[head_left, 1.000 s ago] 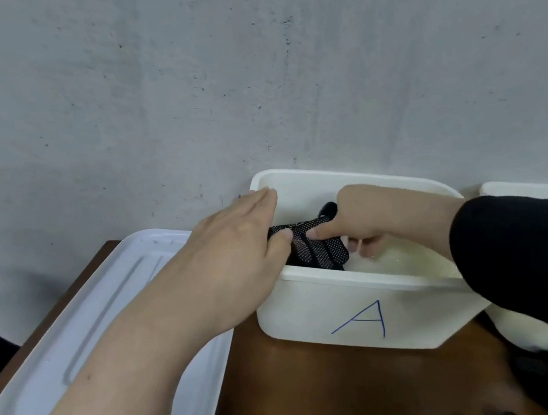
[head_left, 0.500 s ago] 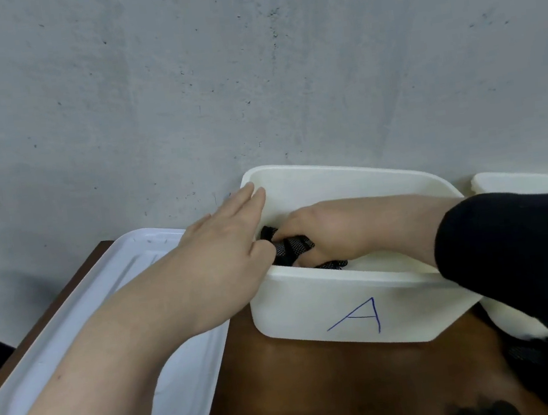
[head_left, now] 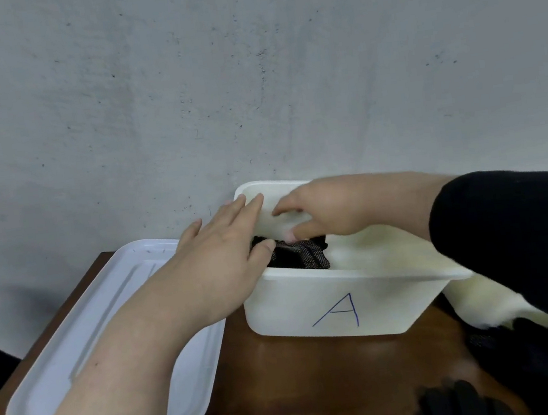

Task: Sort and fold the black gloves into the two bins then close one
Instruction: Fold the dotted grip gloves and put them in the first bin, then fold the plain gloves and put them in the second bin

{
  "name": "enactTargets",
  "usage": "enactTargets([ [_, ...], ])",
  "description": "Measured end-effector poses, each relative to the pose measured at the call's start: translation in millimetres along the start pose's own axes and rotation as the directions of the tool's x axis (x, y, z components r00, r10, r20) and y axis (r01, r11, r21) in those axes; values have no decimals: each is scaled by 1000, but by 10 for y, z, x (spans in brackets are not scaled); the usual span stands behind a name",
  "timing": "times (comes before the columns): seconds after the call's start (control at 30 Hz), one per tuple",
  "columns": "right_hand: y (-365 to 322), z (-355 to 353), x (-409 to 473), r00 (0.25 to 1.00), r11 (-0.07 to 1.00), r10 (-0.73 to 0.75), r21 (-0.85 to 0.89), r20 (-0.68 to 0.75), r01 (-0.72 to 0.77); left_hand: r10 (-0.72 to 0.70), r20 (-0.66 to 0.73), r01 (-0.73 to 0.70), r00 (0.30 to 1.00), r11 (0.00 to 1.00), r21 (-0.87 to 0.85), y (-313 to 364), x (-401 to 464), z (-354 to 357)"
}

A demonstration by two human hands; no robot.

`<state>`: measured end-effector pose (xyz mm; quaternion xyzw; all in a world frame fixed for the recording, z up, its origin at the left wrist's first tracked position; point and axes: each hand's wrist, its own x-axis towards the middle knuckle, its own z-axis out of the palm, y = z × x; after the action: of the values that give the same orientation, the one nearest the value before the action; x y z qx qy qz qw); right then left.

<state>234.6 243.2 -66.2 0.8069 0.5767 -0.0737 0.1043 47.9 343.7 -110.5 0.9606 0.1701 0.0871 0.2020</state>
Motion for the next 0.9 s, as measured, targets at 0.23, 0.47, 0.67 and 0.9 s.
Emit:
enactTargets([
  [0.23, 1, -358, -729, 973, 987, 148, 81, -179, -136, 85, -287, -106, 954, 993, -58, 308, -111, -63],
  [0.47, -40, -311, -2113, 864, 949, 315, 132, -393, -286, 196, -472, -306, 860, 937, -168, 925, -379, 265],
  [0.67, 71, 222, -3262, 851, 904, 428, 145, -304, -403, 352, -299, -425, 887, 875, -232, 1553, -636, 728],
  [0.9, 521, 704, -3802, 802, 827, 563, 151, -201, -542, 367, -140, -391, 920, 885, -251, 2129, -793, 1121],
])
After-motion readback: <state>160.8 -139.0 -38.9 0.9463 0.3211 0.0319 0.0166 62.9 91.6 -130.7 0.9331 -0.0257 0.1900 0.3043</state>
